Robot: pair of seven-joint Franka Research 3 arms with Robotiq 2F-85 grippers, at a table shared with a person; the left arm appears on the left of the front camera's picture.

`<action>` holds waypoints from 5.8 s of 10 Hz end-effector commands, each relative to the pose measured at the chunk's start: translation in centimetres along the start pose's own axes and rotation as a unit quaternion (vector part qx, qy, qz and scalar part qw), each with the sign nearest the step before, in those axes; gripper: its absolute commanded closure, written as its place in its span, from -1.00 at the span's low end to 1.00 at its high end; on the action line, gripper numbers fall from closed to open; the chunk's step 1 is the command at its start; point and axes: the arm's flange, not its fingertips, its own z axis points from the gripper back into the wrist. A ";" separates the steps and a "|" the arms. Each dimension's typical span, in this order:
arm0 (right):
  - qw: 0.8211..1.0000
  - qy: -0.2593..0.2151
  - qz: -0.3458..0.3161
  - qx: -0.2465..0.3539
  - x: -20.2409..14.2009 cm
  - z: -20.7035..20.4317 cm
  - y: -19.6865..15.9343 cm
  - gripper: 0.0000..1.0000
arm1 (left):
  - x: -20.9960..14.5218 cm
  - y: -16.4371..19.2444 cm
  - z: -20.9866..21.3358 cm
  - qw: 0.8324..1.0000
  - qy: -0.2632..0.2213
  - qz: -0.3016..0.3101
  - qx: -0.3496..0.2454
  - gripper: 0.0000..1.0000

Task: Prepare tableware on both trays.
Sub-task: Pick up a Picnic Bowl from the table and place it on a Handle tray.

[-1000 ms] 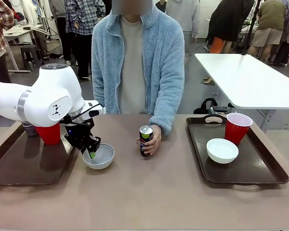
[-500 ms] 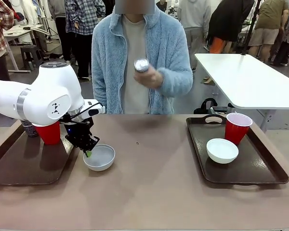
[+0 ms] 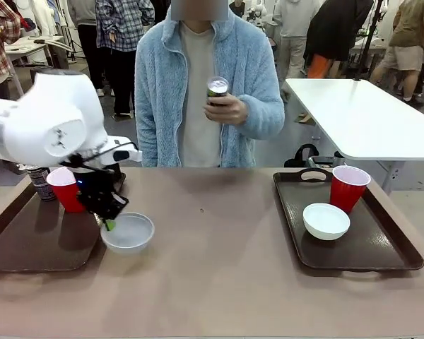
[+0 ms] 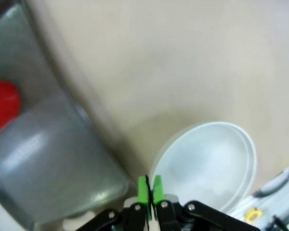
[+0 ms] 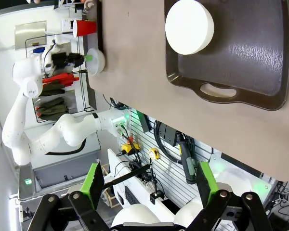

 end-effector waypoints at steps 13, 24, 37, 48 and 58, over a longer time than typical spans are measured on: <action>1.000 0.002 0.002 -0.001 0.2 0.0 0.2 -1.00 | -4.8 15.9 0.2 0.995 -0.033 0.098 -0.012 1.00; 1.000 0.002 0.002 -0.001 0.2 0.0 0.2 -1.00 | -5.5 16.3 0.7 0.994 -0.044 0.088 -0.057 -1.00; 0.996 -0.079 -0.025 0.031 -0.2 2.2 0.0 -1.00 | -12.4 12.3 12.0 0.991 -0.066 0.040 -0.110 -1.00; 0.996 -0.079 -0.025 0.031 -0.2 2.2 0.0 -1.00 | -12.9 11.7 12.8 0.992 -0.064 0.043 -0.100 -1.00; 0.996 -0.079 -0.025 0.031 -0.2 2.2 0.0 -1.00 | -16.5 27.0 14.1 0.850 -0.118 0.135 -0.495 -1.00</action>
